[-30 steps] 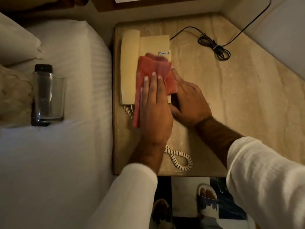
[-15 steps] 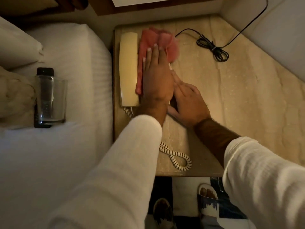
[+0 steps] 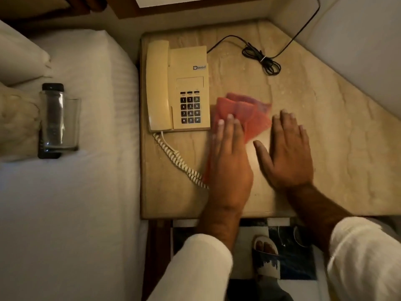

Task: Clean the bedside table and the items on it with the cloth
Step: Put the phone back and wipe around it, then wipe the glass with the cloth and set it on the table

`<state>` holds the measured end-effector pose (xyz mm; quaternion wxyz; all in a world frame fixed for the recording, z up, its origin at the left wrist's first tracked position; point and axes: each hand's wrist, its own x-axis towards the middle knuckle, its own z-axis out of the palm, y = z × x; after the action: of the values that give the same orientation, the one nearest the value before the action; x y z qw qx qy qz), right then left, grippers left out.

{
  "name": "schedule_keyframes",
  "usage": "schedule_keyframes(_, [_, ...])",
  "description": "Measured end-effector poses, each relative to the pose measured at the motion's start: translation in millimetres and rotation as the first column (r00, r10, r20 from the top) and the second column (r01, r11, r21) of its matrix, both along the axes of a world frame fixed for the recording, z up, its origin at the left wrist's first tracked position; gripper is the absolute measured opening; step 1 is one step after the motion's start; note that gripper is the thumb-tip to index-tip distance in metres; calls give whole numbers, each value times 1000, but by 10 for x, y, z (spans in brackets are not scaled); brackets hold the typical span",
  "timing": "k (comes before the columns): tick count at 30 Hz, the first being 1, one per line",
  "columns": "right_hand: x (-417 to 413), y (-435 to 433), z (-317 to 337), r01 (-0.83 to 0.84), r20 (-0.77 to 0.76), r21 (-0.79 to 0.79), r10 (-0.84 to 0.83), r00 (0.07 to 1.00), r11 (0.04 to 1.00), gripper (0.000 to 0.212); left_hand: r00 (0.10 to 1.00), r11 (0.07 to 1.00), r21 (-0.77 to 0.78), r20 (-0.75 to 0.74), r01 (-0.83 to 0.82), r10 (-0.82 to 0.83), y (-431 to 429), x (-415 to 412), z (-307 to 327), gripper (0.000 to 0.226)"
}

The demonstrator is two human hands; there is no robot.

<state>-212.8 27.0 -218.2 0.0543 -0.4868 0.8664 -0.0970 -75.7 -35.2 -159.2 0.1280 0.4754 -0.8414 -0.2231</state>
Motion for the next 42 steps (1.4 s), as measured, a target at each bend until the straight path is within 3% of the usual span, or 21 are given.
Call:
schedule_keyframes(4, [-9, -46, 7, 57, -8, 24, -57, 998, 998, 71, 917, 972, 128, 326, 197, -229, 254, -73, -263, 72])
schedule_keyframes(6, [-22, -6, -11, 44, -9, 18, -44, 999, 999, 70, 922, 973, 128, 314, 195, -226, 257, -67, -219, 70])
schedule_keyframes(8, [-26, 2, -22, 35, -2, 10, -35, 999, 999, 70, 988, 991, 86, 104, 108, -116, 126, 0, -12, 64])
schedule_keyframes(10, [-13, -21, -17, 43, 5, 0, -43, 999, 999, 69, 992, 996, -80, -121, -47, 37, -187, 242, 244, 55])
schedule_keyframes(11, [2, -31, -11, 47, 11, -2, -47, 999, 999, 69, 983, 974, -184, -146, -135, 109, -405, 448, 365, 52])
schedule_keyframes(13, [25, -32, 13, 51, 24, -5, -51, 998, 999, 69, 949, 892, -332, -39, -307, 313, -903, 930, 573, 56])
schedule_keyframes(16, [27, -31, 31, 48, 31, -3, -48, 998, 999, 71, 782, 780, -437, 232, -447, 578, -1560, 1589, 755, 67])
schedule_keyframes(19, [32, -39, 22, 51, 41, -28, -50, 998, 998, 72, 729, 802, -408, 362, -437, 581, -1900, 1899, 726, 72])
schedule_keyframes(24, [35, -37, 16, 44, 65, -64, -40, 997, 997, 68, 678, 782, -377, 393, -497, 621, -2067, 1989, 538, 84])
schedule_keyframes(28, [-17, -9, 86, 77, 257, -161, -34, 966, 984, 65, 660, 748, -266, 355, -608, 663, -2044, 1929, 565, 90])
schedule_keyframes(32, [8, 9, 428, 411, 610, -312, -151, 778, 856, 65, 828, 840, -79, 141, -536, 542, -1698, 1655, 792, 85])
schedule_keyframes(35, [224, -35, 760, 495, 731, -421, -40, 681, 760, 42, 906, 901, 133, -47, -412, 421, -1134, 1170, 974, 75])
schedule_keyframes(36, [363, -69, 889, 541, 841, -395, 55, 538, 743, 35, 921, 915, 196, -101, -352, 376, -914, 979, 1015, 74])
schedule_keyframes(37, [510, -102, 1019, 588, 939, -304, 132, 317, 750, 34, 935, 927, 243, -142, -286, 326, -698, 793, 1032, 76])
schedule_keyframes(39, [722, -130, 1154, 606, 970, -99, 213, -119, 789, 44, 955, 944, 291, -201, -153, 217, -320, 464, 1021, 72])
schedule_keyframes(40, [742, -103, 1154, 598, 944, -45, 230, -236, 800, 48, 959, 945, 312, -226, -95, 171, -153, 313, 1003, 63])
schedule_keyframes(42, [650, -22, 1112, 610, 919, 34, 215, -331, 792, 53, 959, 947, 313, -242, -65, 146, 45, 89, 911, 55])
